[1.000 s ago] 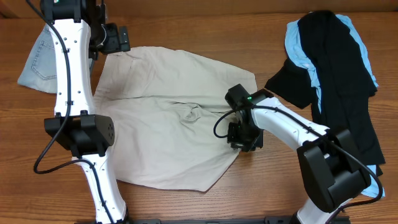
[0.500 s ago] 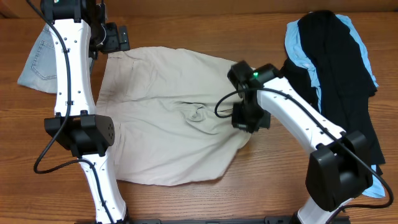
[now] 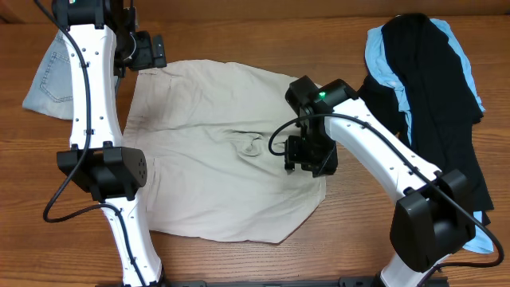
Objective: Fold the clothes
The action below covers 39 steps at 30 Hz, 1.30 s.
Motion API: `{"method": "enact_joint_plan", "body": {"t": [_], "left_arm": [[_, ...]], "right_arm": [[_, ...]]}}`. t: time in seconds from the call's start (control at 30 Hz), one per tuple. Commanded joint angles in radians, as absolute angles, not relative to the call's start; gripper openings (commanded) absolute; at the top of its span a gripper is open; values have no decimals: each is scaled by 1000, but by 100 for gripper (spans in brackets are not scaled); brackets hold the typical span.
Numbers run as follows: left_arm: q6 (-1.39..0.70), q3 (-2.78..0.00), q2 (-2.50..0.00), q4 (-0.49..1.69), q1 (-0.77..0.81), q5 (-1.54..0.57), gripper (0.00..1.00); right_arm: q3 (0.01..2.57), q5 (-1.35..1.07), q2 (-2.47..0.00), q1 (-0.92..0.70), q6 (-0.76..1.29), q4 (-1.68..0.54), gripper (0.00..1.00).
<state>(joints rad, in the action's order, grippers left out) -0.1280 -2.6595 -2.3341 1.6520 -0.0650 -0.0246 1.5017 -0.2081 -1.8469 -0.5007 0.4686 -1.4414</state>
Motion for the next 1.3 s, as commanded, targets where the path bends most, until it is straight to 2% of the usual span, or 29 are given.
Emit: {"method": "enact_joint_plan", "body": {"t": [0.0,0.17,0.27,0.6,0.8,1.07,1.27], "left_arm": [[-106,-2661,-2341,1659,-57,-19,100],[-31,-2656,-2341,1690,-39,-62,100],[-21,-2656,-2341,1690,-5,-131,96],[-4,-2584,-2260,1690,168,-75,100],[-91,-2347,-2043,1690,238,28,100],[-235,-1974,-1836,1633,330,60,94],[-322,-1732,-1804,1517,403,123,92]], "right_arm": [[1511,-149,-1824,-523,501,-1483,62],[1450,-68,-1774,-537,579,-1505,62],[1394,-28,-1723,-534,622,-1479,61],[1193,-82,-1493,-495,657,-1357,61],[982,-240,-1440,-517,613,-1135,62],[839,-243,-1440,-574,614,-943,61],[746,-226,-1442,-574,625,-826,48]]}}
